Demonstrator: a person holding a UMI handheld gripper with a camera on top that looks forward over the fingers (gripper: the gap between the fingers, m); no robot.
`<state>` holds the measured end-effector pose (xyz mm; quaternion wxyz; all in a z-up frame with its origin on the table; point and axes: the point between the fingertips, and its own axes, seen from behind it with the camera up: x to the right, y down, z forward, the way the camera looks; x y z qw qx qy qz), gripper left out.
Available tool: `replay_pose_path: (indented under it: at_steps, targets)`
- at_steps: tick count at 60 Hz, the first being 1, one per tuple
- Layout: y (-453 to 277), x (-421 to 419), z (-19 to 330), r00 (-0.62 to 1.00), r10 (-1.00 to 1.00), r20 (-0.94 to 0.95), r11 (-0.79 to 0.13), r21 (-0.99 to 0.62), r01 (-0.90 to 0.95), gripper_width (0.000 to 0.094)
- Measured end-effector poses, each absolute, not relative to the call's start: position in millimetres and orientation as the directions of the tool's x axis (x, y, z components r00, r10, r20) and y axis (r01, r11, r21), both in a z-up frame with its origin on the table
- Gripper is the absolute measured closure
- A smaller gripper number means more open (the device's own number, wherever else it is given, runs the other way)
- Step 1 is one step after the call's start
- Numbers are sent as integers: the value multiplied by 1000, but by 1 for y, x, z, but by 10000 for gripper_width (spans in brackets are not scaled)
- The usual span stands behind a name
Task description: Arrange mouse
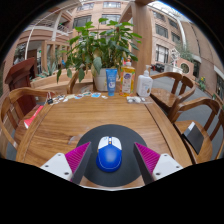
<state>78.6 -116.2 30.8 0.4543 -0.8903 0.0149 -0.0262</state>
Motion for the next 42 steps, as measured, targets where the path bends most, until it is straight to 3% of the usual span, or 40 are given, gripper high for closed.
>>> replay_pose_path:
  at_steps: [20,42]
  targets:
    - [-202,64,123,995,-70,70,-514,-858,24,80]
    - [-286,43,152,996,-39,75,-493,-869,46,82]
